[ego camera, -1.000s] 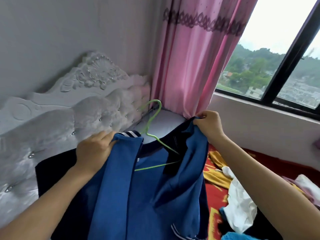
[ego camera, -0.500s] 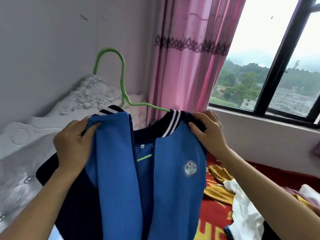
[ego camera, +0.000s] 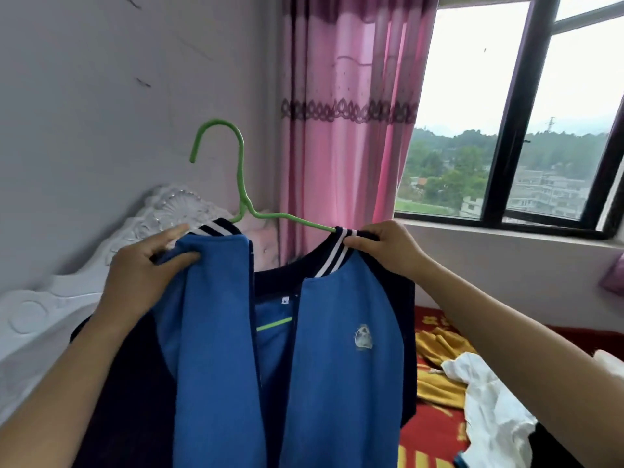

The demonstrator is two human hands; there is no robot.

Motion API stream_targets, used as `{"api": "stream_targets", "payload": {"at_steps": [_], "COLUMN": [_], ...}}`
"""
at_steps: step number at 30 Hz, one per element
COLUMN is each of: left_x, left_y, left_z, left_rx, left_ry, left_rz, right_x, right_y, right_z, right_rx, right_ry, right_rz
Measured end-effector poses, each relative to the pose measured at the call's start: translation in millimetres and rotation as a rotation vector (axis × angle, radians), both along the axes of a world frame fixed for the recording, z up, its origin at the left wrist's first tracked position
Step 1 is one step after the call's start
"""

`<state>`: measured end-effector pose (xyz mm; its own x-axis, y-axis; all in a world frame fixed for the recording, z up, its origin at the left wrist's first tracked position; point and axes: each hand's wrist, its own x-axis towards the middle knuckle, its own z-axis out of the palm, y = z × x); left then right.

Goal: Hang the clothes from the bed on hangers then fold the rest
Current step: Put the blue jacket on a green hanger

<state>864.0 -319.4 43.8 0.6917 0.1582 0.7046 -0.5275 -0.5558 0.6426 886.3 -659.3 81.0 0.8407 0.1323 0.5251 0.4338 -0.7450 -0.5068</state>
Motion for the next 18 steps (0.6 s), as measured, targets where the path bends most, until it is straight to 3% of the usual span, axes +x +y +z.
{"api": "stream_targets", "payload": {"at_steps": [4,8,15,18], "left_x": [-5,-12,-5,-9], "left_y": [24,37,8,-10], "left_z": [2,-12,-18,-21], "left_rx": [0.208,0.214,0.044,0.047], "left_ry": [0.18,0.304,0.217,0.14], "left_rz": [-0.225,-0.37,-0.294,-0.239], "right_x": [-3,-9,-15,-28], "right_y": [-11,-25,-25,-13], "right_z": [-9,-17,-27,-27], "right_rx": [0.04,0.035,-0.018,-0.174], "right_ry": [-0.223,-0.343,-0.347,-0.395], "right_rz": [-0.146,-0.209,-0.198,-0.223]}}
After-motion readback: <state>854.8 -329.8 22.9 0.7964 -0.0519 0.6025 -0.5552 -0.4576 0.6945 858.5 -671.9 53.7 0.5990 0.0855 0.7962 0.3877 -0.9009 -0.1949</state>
